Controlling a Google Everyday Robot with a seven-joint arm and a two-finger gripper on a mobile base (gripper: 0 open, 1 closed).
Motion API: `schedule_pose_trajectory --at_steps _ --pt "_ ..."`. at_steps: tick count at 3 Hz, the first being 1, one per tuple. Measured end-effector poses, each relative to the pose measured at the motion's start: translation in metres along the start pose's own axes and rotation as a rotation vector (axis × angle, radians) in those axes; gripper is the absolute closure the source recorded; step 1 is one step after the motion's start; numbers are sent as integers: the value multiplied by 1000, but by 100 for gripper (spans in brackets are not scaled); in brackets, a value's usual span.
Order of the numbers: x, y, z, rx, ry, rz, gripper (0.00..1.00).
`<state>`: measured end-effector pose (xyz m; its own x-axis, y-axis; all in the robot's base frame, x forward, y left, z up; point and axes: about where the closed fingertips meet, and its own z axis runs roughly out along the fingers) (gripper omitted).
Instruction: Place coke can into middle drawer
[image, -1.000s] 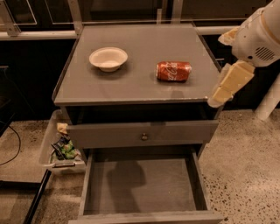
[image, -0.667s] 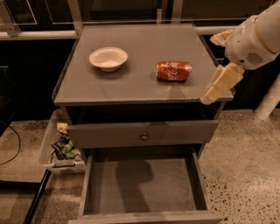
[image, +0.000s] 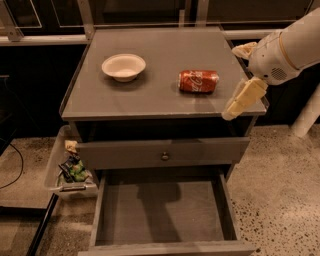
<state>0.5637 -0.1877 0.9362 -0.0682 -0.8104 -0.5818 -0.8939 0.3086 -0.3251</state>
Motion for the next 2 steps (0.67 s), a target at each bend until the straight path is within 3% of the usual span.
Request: schedule_pose_trajectory --at_steps 2 --pt "4 -18 45 -10 -121 82 0"
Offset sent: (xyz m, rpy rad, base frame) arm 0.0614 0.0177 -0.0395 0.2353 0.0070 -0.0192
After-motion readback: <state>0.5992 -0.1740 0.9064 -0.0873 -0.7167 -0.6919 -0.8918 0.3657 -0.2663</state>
